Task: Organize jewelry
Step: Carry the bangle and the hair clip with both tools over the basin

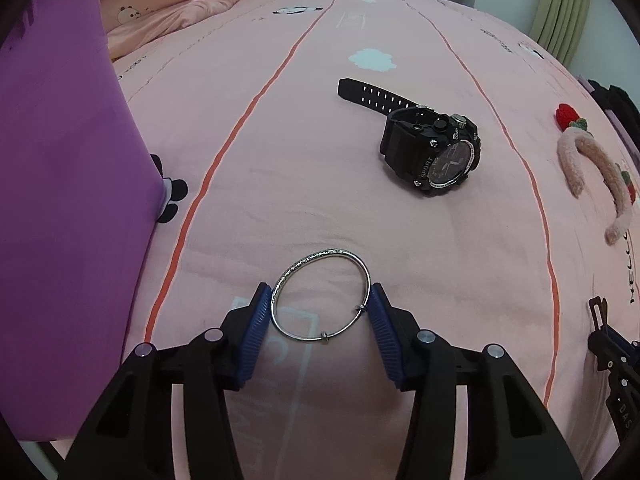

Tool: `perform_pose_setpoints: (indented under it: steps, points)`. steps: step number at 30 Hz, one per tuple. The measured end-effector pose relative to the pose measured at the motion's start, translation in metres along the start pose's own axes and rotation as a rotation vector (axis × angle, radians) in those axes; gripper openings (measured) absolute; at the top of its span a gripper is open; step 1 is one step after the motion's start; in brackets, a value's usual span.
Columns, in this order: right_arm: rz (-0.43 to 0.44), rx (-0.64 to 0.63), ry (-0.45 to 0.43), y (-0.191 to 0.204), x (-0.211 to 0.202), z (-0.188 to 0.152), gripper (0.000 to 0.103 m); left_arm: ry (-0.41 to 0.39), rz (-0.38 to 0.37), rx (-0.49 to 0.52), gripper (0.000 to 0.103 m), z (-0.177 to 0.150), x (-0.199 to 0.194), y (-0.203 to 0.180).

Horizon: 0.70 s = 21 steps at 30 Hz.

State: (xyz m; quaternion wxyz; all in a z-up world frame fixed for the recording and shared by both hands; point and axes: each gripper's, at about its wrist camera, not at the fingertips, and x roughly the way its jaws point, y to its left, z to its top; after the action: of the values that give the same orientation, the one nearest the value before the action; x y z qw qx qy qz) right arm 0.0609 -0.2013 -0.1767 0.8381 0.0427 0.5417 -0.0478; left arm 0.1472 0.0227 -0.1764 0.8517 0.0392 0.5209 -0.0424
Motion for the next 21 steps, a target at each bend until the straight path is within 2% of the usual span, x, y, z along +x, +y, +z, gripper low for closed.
perform_pose_setpoints:
  steps: [6, 14, 21]
  points:
    - [0.054, 0.036, -0.007, -0.007, -0.013, -0.009, 0.012, 0.009, -0.037, -0.009, 0.048, -0.013, -0.02, 0.007]
    - [0.094, 0.053, -0.056, -0.011, -0.046, -0.02, 0.012, -0.035, -0.057, 0.026, 0.048, -0.031, -0.066, 0.002]
    - [0.104, 0.077, -0.106, -0.021, -0.077, -0.023, 0.012, -0.081, -0.11, 0.03, 0.048, -0.032, -0.106, -0.009]
